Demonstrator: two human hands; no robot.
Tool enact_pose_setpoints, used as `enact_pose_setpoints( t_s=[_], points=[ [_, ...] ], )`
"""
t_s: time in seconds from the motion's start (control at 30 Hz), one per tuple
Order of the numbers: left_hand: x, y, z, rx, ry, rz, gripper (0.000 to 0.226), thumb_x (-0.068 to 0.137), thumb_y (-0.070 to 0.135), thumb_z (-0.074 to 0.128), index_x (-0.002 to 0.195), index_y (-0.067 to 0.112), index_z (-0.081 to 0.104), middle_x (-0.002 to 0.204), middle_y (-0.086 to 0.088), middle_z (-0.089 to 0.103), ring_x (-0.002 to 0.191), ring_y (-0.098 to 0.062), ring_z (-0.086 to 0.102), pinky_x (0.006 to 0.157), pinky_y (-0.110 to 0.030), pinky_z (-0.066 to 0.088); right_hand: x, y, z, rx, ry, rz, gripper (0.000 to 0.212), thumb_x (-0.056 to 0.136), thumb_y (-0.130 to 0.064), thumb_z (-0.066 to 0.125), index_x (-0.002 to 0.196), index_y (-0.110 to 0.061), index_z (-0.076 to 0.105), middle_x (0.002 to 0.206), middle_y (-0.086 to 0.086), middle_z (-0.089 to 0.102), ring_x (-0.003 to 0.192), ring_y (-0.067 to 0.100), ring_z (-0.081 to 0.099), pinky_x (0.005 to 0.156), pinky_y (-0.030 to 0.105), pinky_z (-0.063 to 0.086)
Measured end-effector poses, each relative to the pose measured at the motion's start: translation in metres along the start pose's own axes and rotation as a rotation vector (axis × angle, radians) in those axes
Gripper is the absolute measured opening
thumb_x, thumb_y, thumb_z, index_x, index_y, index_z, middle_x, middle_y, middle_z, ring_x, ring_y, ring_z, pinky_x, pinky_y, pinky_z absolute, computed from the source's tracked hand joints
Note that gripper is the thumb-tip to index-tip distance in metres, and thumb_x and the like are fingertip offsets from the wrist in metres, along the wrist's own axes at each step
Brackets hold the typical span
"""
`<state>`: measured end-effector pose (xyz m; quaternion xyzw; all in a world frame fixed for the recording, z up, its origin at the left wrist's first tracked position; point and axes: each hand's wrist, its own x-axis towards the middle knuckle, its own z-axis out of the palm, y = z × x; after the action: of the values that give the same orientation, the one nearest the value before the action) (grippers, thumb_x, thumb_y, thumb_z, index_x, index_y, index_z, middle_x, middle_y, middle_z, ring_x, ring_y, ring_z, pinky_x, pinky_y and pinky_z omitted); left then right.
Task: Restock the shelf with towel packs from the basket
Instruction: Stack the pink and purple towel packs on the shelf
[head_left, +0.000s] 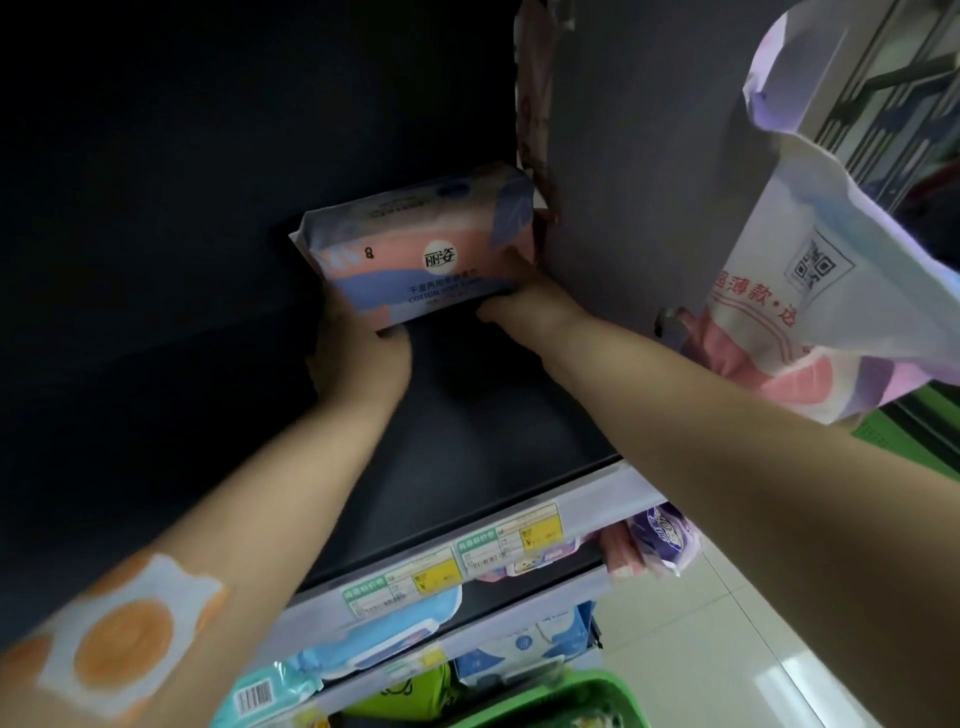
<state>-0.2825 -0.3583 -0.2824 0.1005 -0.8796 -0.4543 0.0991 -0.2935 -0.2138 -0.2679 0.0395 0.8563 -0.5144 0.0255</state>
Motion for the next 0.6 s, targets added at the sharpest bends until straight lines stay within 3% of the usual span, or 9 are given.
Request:
enact_pose_setpoints(
  t_s=[0.1,0.17,0.23,0.3,0.4,0.5,0.53,0.6],
  points=[
    [-0.05,0.007,0.004,0.131,-0.103,0.09,0.08,0.087,0.022,0.053,0.15,0.022,0.003,0.155,-0.006,0.021,0.14,-0.025,0.025,0.114,-0.043,0.024,-0.032,-0.002,-0.003,0.095,0.026,-0.08,0.07,0.084,-0.009,0.056,0.145,-0.029,0.027,0.118,-0.002,0.056,0.11,0.018,0.054,0.095,0.026,0.044],
    [-0.089,0.013,0.002,0.114,-0.128,0.234,0.08,0.088,0.014,0.054,0.149,0.022,0.003,0.155,-0.004,0.02,0.142,-0.021,0.022,0.116,-0.039,0.021,-0.062,-0.001,-0.006,0.11,0.028,-0.181,0.076,0.084,-0.009,0.056,0.147,-0.03,0.02,0.123,-0.004,0.054,0.11,0.004,0.05,0.088,0.01,0.041],
    [-0.125,0.014,-0.002,0.067,-0.168,0.346,0.079,0.089,0.013,0.054,0.144,0.036,0.002,0.151,0.017,0.015,0.142,-0.011,0.016,0.117,-0.035,0.017,-0.095,0.004,-0.009,0.132,0.041,-0.293,0.075,0.084,-0.006,0.057,0.147,-0.026,0.022,0.127,-0.007,0.051,0.104,-0.013,0.04,0.082,-0.005,0.031],
    [-0.156,0.01,-0.006,0.052,-0.237,0.399,0.077,0.091,0.021,0.05,0.133,0.054,-0.004,0.136,0.04,0.0,0.14,0.0,0.01,0.118,-0.036,0.016,-0.126,0.015,-0.01,0.143,0.051,-0.377,0.073,0.083,-0.005,0.056,0.147,-0.019,0.024,0.139,-0.005,0.045,0.117,-0.014,0.035,0.094,-0.003,0.029],
    [-0.204,-0.009,-0.006,0.069,-0.269,0.489,0.068,0.087,0.035,0.04,0.139,0.051,-0.002,0.139,0.041,-0.007,0.14,0.006,0.006,0.117,-0.028,0.016,-0.168,0.039,-0.009,0.103,0.08,-0.47,0.07,0.079,-0.003,0.053,0.144,-0.01,0.028,0.14,-0.011,0.036,0.133,0.001,0.033,0.108,0.011,0.026],
    [-0.242,-0.03,0.0,0.07,-0.316,0.448,0.067,0.085,0.038,0.033,0.138,0.051,-0.006,0.142,0.042,-0.009,0.139,0.011,0.002,0.113,-0.01,0.006,-0.197,0.06,-0.002,-0.001,0.1,-0.51,0.065,0.081,-0.007,0.051,0.143,-0.009,0.031,0.131,-0.014,0.04,0.12,0.004,0.046,0.1,0.013,0.035],
    [-0.251,-0.036,0.004,0.072,-0.336,0.407,0.065,0.084,0.04,0.031,0.136,0.053,-0.006,0.141,0.042,-0.009,0.138,0.012,0.001,0.113,-0.01,0.007,-0.203,0.067,0.001,-0.016,0.099,-0.505,0.065,0.08,-0.008,0.049,0.143,-0.009,0.032,0.131,-0.009,0.044,0.115,0.009,0.051,0.094,0.015,0.039],
    [-0.265,-0.048,0.011,0.085,-0.359,0.341,0.065,0.084,0.04,0.032,0.137,0.053,-0.003,0.141,0.038,-0.005,0.137,0.01,0.004,0.117,-0.023,0.015,-0.214,0.08,0.007,-0.04,0.096,-0.489,0.065,0.078,-0.009,0.046,0.142,-0.005,0.033,0.134,0.004,0.05,0.116,0.016,0.051,0.093,0.017,0.039]
  ],
)
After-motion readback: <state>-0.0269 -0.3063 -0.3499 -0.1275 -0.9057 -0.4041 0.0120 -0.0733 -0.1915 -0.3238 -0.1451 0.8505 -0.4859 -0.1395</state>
